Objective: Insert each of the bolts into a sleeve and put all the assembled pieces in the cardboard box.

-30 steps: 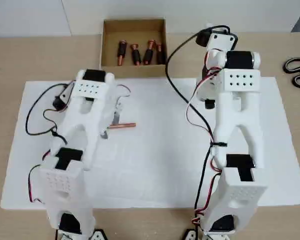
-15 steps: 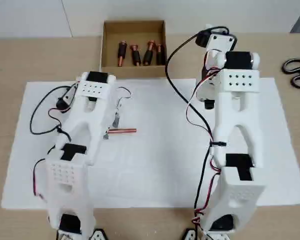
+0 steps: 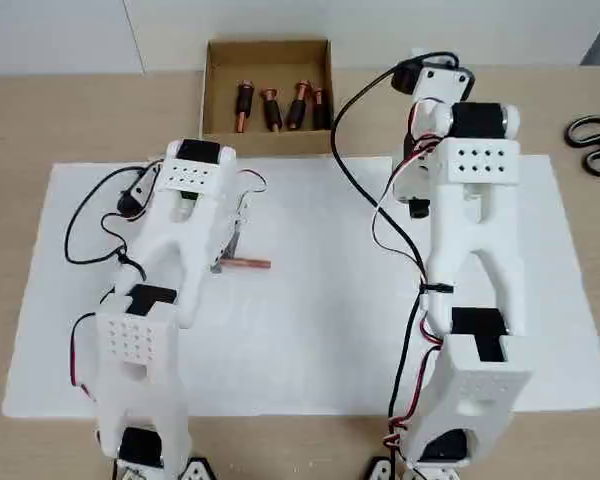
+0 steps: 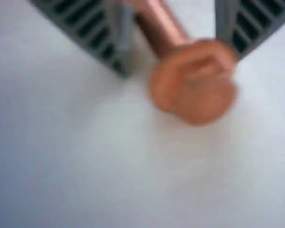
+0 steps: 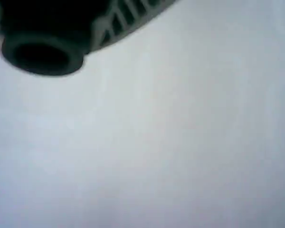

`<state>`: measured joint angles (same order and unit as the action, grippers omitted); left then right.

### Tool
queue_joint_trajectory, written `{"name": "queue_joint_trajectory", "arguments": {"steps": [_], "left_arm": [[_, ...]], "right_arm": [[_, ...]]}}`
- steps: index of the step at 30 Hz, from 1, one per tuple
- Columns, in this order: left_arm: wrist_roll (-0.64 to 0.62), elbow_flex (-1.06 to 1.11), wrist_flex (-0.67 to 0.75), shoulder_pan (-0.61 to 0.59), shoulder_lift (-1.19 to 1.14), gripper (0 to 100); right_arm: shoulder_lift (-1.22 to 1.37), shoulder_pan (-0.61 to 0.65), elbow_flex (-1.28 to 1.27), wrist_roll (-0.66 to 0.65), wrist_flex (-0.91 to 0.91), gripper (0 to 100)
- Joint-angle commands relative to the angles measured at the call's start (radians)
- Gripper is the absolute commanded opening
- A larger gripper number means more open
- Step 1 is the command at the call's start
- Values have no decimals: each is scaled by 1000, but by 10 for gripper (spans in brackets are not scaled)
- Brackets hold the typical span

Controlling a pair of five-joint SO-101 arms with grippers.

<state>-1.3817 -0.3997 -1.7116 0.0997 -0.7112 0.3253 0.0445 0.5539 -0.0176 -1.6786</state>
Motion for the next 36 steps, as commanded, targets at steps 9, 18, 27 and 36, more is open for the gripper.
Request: {"name": "queue_joint_trajectory", "arguments": {"steps": [9, 18, 27, 36], "left_arm": [[11, 7, -41, 37, -38, 48], [129, 7, -41, 41, 265, 47], [486, 13, -26, 44, 382, 73], [367, 27, -23, 35, 381, 72]], "right_arm": [[-68, 2, 5, -11, -1, 4], [-68, 2, 5, -11, -1, 4], [-70, 2, 5, -11, -1, 4], [-68, 2, 5, -11, -1, 4]]}}
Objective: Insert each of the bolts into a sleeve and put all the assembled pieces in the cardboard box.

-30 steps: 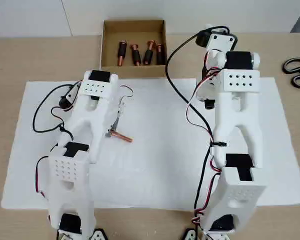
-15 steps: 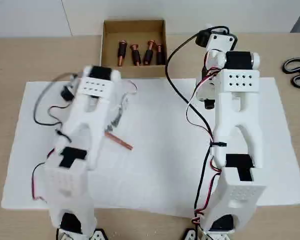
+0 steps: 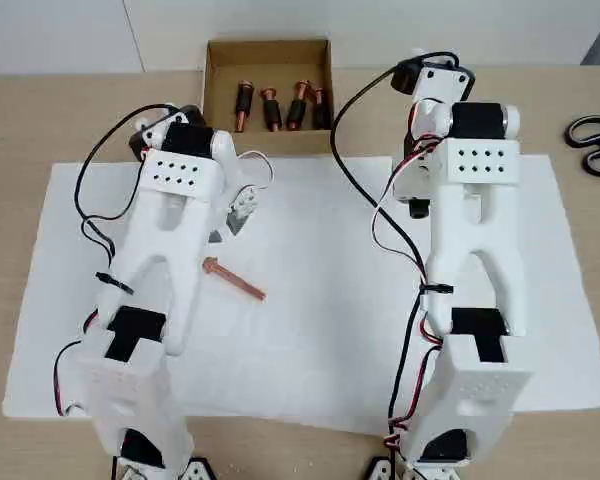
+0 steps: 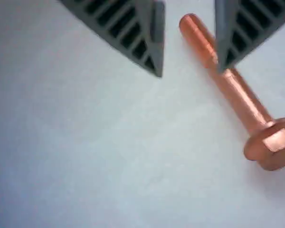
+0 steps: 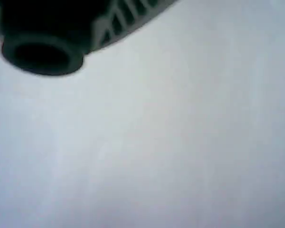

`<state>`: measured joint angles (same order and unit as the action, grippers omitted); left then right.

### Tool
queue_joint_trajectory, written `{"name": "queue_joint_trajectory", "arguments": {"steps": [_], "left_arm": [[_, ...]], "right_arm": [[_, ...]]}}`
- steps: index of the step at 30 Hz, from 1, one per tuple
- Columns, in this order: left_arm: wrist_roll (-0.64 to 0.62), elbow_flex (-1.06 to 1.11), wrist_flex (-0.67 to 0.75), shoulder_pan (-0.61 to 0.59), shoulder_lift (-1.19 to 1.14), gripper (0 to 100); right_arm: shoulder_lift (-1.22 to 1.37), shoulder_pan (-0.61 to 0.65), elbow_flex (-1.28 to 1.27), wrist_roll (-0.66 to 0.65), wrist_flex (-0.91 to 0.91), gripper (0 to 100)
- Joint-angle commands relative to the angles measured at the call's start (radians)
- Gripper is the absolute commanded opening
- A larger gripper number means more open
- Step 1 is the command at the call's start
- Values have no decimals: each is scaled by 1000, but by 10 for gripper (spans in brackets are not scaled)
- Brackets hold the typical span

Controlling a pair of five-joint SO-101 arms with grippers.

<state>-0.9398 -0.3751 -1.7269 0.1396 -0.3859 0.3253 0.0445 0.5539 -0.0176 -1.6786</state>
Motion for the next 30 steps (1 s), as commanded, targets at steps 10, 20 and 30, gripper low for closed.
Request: {"name": "queue_joint_trajectory", "arguments": {"steps": [10, 20, 30], "left_arm": [[-143, 168, 57, -5, 55, 73], [-144, 214, 92, -5, -41, 72], [-146, 209, 94, -72, -178, 72]], "right_arm": [[-68, 2, 5, -11, -1, 4], [-70, 2, 5, -11, -1, 4], [-68, 2, 5, -11, -1, 4]]}}
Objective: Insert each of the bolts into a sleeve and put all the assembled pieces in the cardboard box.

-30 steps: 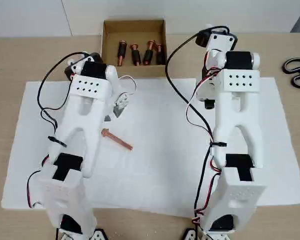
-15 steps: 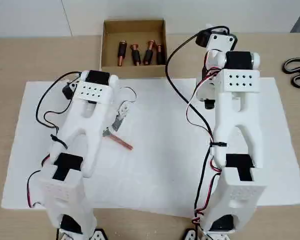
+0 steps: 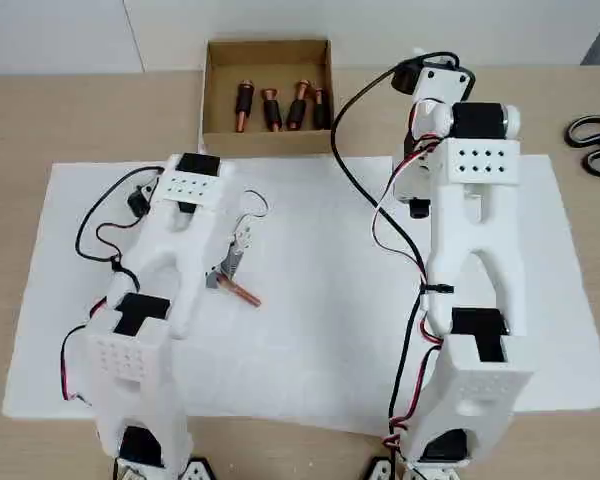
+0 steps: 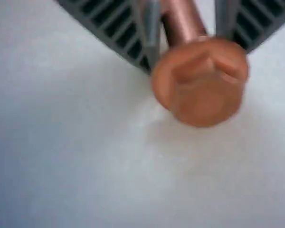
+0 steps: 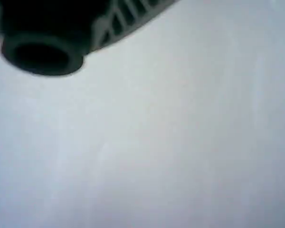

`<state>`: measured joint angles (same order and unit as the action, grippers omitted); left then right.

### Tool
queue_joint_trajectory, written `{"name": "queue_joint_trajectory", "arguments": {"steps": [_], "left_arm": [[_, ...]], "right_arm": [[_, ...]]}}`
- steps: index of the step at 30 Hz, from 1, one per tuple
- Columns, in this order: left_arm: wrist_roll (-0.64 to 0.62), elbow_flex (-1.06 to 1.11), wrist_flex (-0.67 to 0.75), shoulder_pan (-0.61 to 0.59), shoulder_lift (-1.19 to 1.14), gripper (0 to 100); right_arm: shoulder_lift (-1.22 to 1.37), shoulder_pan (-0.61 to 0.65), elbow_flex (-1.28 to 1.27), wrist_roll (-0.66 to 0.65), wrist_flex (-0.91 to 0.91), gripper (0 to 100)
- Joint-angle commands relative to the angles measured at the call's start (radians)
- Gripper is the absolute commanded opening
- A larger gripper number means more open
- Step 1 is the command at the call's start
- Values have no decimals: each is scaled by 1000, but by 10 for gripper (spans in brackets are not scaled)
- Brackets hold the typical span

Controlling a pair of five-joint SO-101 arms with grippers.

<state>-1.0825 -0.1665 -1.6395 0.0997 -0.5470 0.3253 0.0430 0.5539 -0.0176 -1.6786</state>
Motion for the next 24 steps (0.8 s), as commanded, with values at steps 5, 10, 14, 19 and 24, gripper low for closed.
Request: {"name": "queue_joint_trajectory", "arguments": {"steps": [5, 10, 14, 19, 24], "left_arm": [[-51, -1, 6, -35, -63, 18], [-61, -41, -5, -12, -81, 5], [-60, -102, -63, 11, -78, 6], [-8, -245, -115, 41, -77, 6], [21, -326, -115, 54, -77, 6]], "right_arm": [[-68, 4, 5, -11, -1, 4], [-68, 4, 5, -11, -1, 4], [-68, 4, 5, -11, -1, 4], [-68, 4, 5, -11, -1, 4], [-73, 4, 5, -11, -1, 4]]}}
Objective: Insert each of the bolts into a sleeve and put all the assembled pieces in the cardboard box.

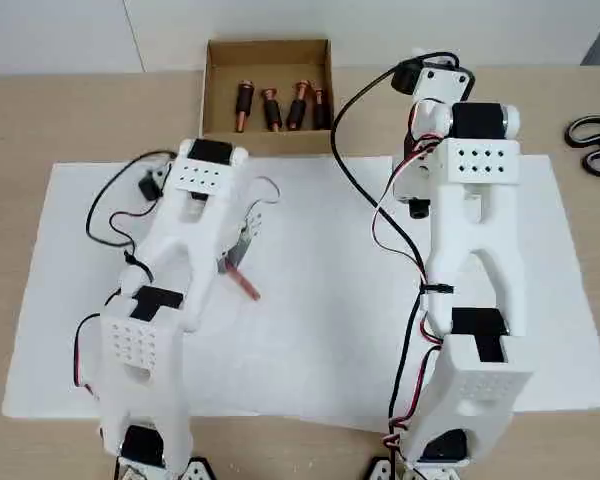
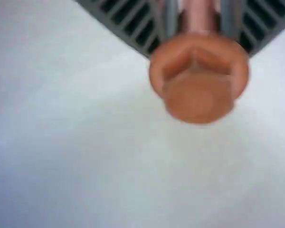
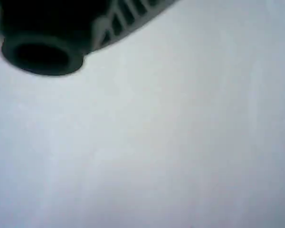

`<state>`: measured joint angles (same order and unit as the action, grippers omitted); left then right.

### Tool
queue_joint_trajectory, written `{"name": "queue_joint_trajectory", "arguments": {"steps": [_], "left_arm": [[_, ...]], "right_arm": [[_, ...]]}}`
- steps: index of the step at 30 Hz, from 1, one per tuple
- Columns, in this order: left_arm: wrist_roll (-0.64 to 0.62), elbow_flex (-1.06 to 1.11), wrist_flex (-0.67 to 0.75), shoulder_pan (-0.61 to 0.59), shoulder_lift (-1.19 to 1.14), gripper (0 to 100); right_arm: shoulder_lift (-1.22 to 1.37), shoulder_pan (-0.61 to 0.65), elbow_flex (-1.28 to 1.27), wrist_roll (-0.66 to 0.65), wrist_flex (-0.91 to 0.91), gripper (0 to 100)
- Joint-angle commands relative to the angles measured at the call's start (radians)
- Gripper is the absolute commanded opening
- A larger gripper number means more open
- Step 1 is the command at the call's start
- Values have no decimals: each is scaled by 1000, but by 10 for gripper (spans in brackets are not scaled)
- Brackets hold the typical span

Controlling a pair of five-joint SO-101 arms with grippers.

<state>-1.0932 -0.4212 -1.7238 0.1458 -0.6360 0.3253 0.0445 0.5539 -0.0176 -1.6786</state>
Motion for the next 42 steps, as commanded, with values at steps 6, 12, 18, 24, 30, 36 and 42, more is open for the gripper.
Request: {"name": "queue_joint_trajectory", "arguments": {"steps": [6, 12, 18, 24, 30, 36, 42], "left_arm": [[238, -130, -31, 6, 12, 6], [809, -130, -31, -2, 12, 6], [1132, -131, -28, -28, 2, 6], [1109, -124, -5, -58, -8, 6], [1123, -153, -11, -75, -86, 13], [1126, -168, -2, -95, -107, 93], [1103, -236, 2, -97, -115, 93]], "right_arm": [[-73, 1, 5, -11, -1, 4], [-73, -2, 5, -11, -1, 4], [-71, -1, 5, -11, -1, 4], [-68, 2, 5, -11, 1, 4], [-68, 2, 5, -11, 5, 4], [-68, 2, 5, -11, 5, 4], [-68, 2, 5, -11, 5, 4]]}}
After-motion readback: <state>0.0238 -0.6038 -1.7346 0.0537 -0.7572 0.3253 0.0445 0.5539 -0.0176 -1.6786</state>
